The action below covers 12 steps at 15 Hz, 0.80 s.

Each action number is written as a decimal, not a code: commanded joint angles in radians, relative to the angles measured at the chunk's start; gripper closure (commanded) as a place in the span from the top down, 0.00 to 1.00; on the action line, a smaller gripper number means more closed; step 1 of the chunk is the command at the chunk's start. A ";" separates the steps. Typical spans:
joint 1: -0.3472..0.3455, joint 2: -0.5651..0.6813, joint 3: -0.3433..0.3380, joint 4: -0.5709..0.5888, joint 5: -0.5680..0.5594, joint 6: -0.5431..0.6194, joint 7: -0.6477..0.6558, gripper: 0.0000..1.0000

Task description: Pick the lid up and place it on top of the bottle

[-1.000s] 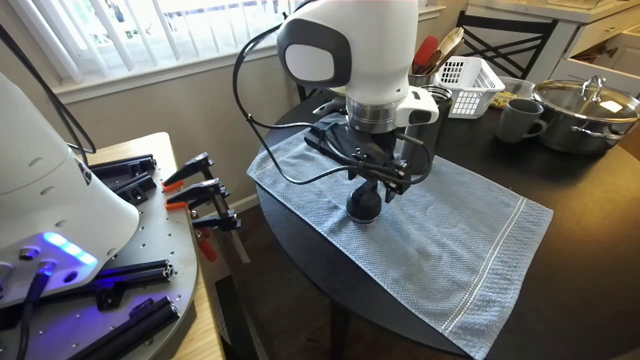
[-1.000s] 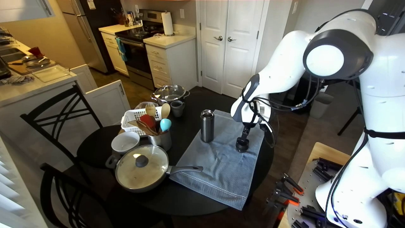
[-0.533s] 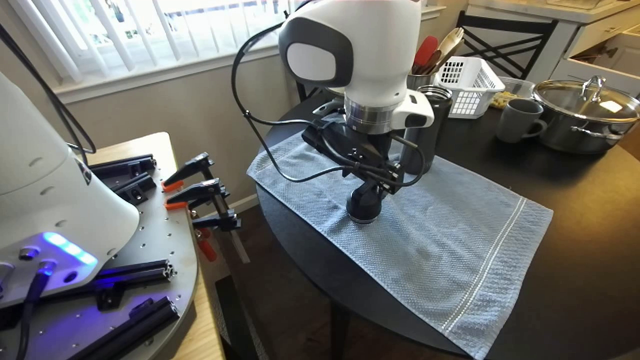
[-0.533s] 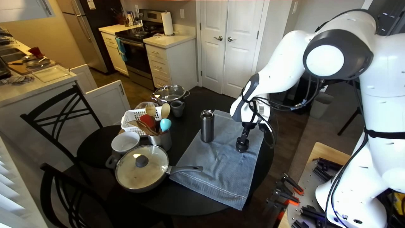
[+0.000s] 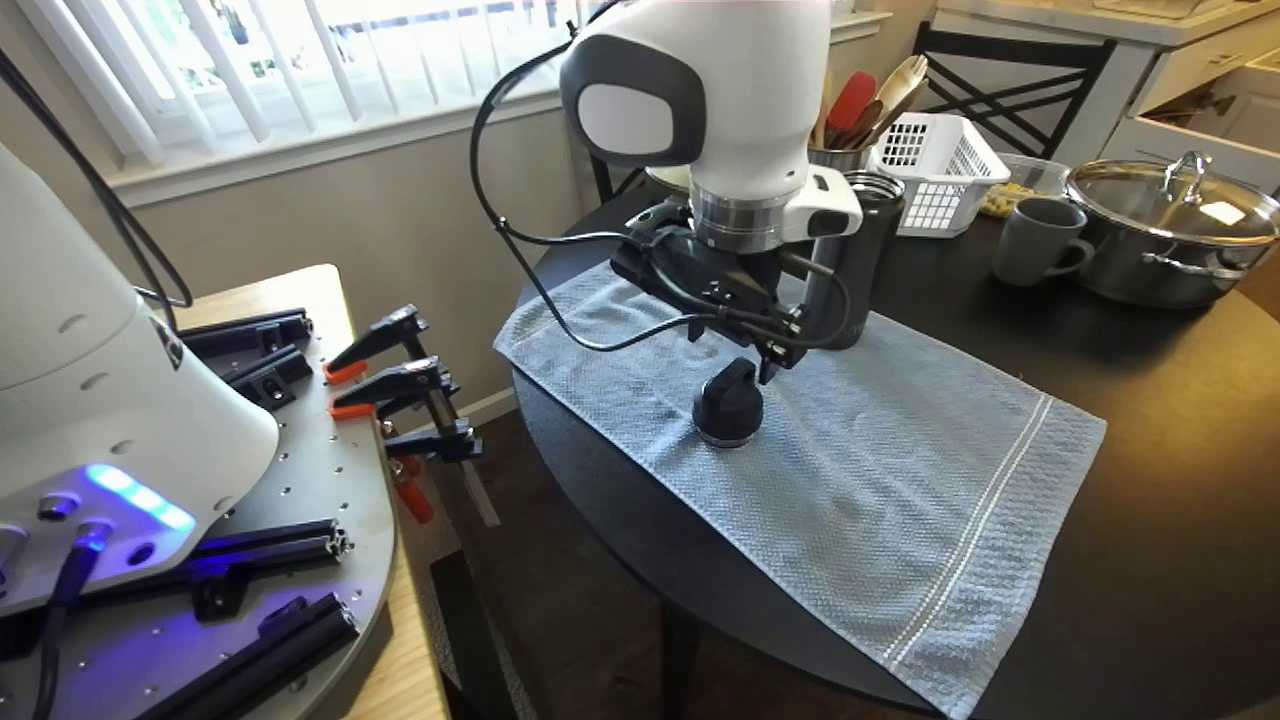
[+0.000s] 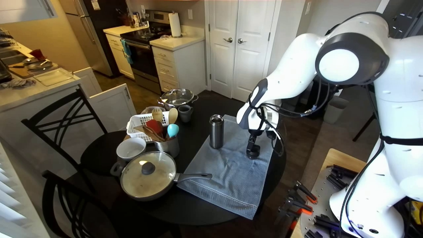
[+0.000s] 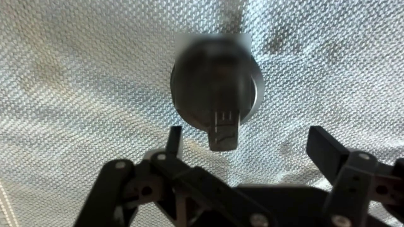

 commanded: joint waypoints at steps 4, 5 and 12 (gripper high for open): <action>-0.001 0.042 -0.008 0.011 -0.005 0.029 -0.005 1.00; -0.005 0.045 -0.008 0.011 -0.003 0.031 -0.009 0.96; 0.002 0.035 -0.035 -0.006 -0.011 0.031 -0.004 0.42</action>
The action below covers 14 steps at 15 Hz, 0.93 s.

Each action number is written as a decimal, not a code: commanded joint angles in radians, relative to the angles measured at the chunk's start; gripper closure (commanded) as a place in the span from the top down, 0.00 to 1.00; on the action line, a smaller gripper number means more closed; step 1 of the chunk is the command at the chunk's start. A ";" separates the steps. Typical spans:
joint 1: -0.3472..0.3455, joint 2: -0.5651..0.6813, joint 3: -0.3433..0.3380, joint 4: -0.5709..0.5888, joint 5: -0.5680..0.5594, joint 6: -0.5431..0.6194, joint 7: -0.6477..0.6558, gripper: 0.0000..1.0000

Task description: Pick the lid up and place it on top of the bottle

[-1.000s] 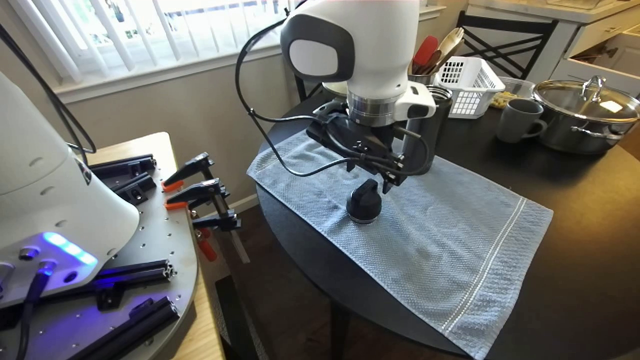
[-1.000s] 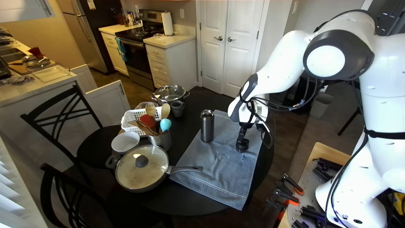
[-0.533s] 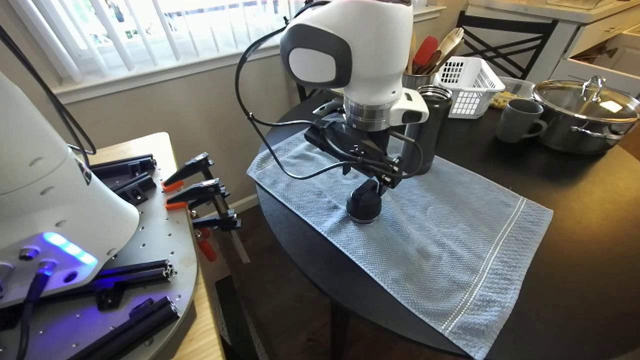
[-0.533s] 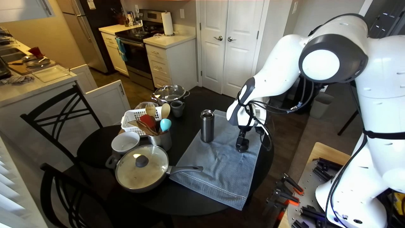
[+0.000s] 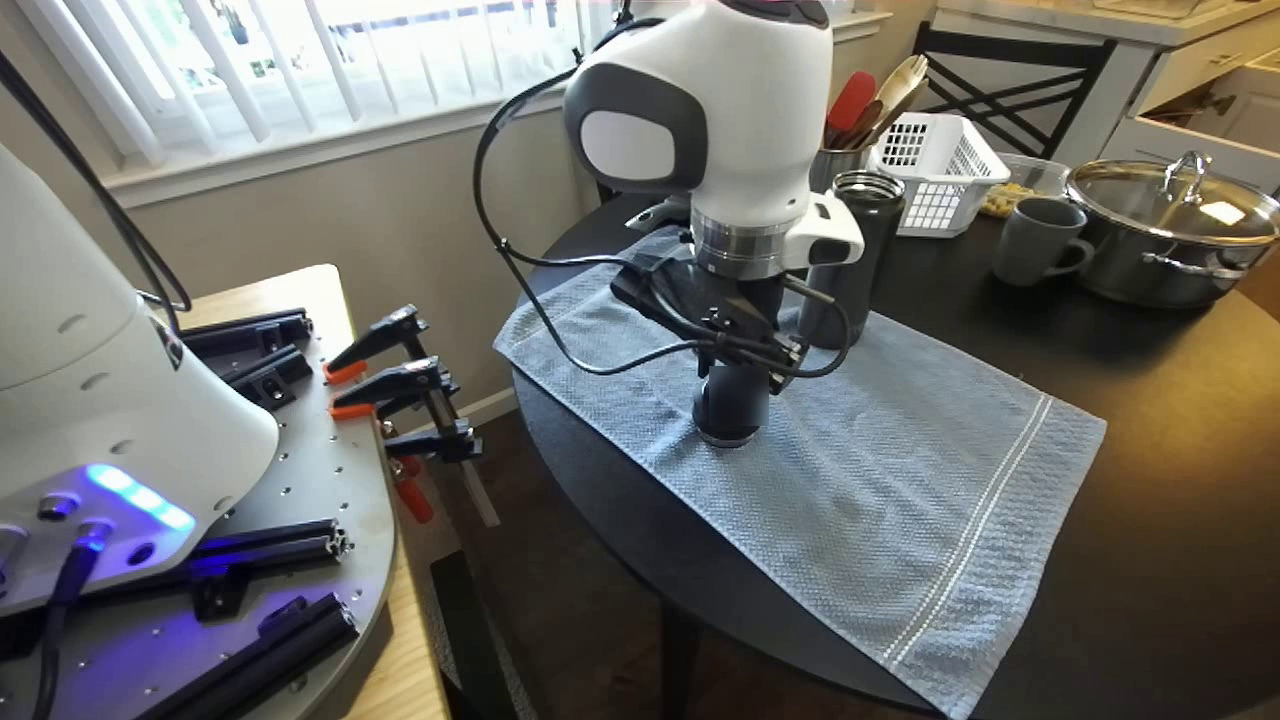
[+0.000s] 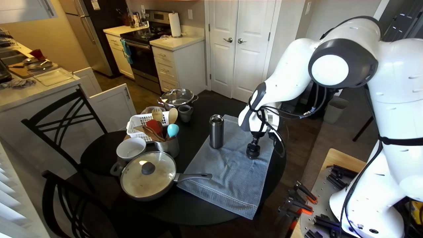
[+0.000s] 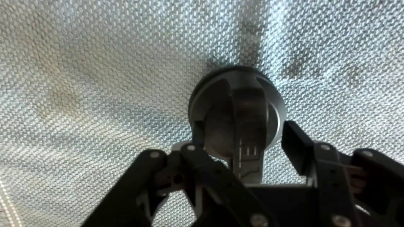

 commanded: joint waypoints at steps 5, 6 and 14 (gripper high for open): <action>0.009 -0.038 -0.023 -0.023 -0.008 0.033 -0.017 0.10; 0.009 -0.045 -0.019 -0.025 -0.007 0.031 -0.022 0.05; 0.063 -0.109 -0.061 -0.048 -0.049 0.055 -0.017 0.06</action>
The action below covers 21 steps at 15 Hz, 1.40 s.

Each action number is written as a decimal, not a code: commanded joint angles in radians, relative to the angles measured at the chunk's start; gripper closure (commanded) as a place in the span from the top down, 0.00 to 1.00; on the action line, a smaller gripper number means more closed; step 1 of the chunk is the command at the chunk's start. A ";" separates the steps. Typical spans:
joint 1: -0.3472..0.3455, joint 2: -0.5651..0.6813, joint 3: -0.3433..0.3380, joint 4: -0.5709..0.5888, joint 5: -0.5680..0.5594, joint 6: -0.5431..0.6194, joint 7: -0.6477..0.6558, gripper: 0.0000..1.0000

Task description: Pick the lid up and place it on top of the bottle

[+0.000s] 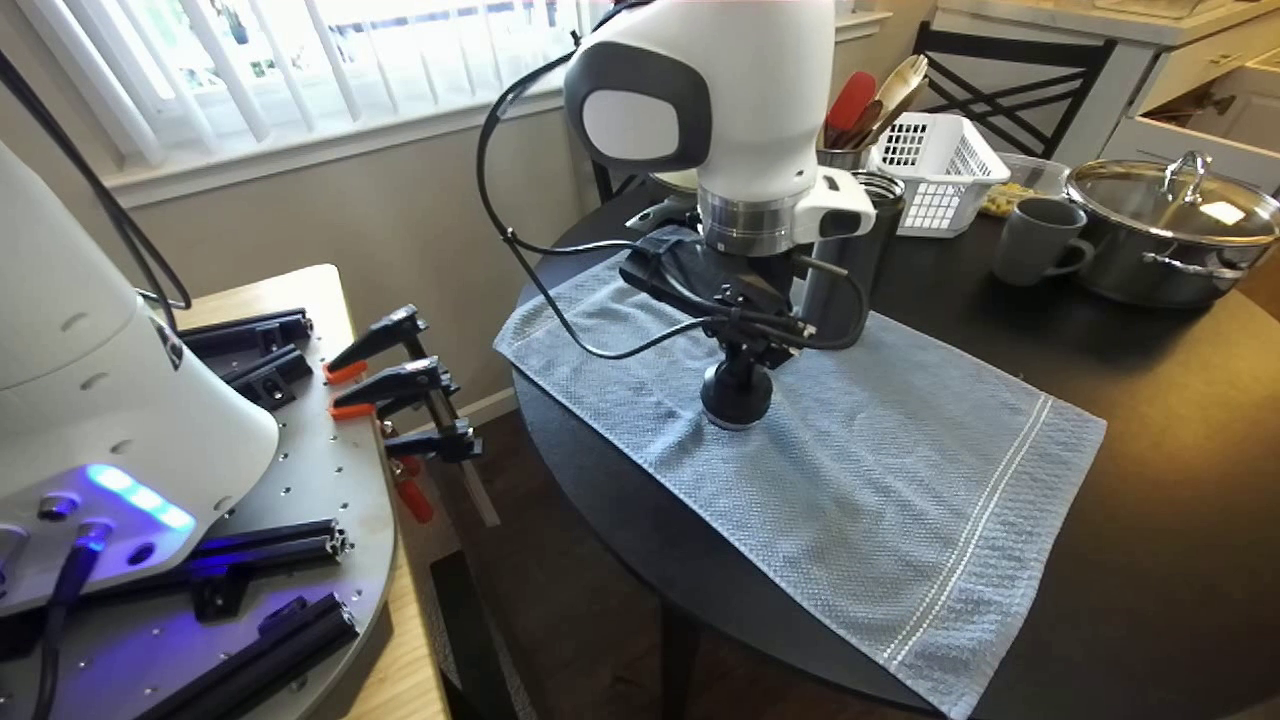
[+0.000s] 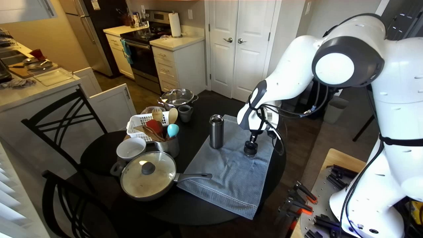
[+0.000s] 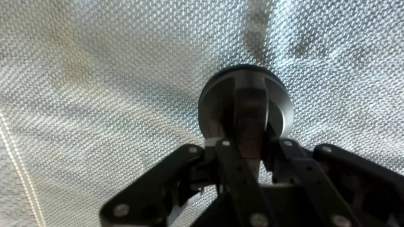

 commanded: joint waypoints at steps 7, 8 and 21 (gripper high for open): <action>-0.035 -0.260 -0.025 -0.071 -0.336 0.146 0.126 0.06; -0.068 -0.284 -0.002 -0.071 -0.422 0.152 0.184 0.06; -0.225 -0.391 0.140 0.023 -0.702 0.096 0.439 0.06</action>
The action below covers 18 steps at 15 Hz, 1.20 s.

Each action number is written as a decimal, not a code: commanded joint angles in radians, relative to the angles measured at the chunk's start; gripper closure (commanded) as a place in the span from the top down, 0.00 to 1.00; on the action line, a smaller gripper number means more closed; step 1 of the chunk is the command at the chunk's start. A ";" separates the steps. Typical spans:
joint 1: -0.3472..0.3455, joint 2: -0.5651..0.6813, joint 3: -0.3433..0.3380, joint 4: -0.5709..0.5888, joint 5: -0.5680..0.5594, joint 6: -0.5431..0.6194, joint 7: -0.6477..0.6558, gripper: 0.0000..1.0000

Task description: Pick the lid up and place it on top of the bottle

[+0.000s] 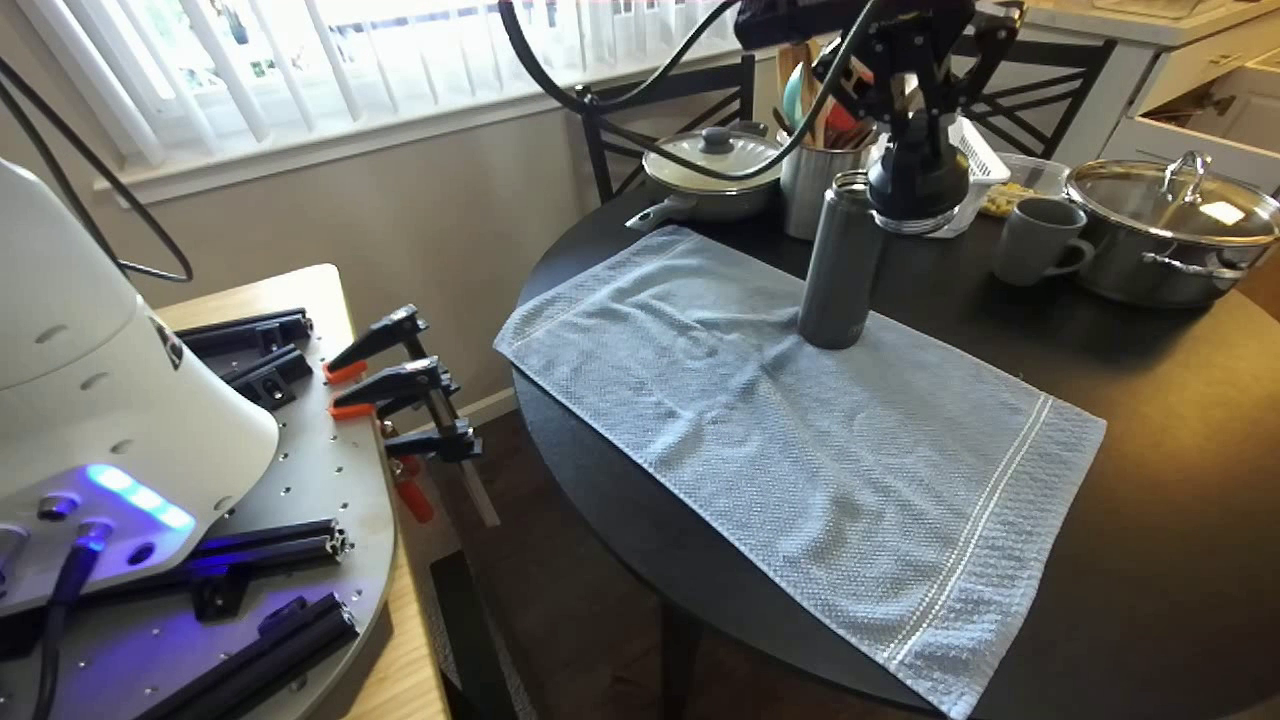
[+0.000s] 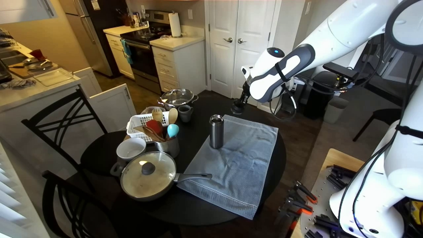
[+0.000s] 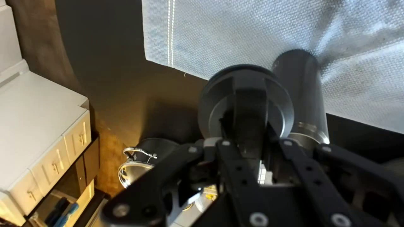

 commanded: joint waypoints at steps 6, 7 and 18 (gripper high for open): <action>-0.006 0.098 0.049 0.216 0.077 -0.163 0.013 0.06; -0.001 0.120 0.039 0.255 0.063 -0.189 0.026 0.06; -0.132 0.213 0.207 0.551 -0.108 -0.511 0.181 0.06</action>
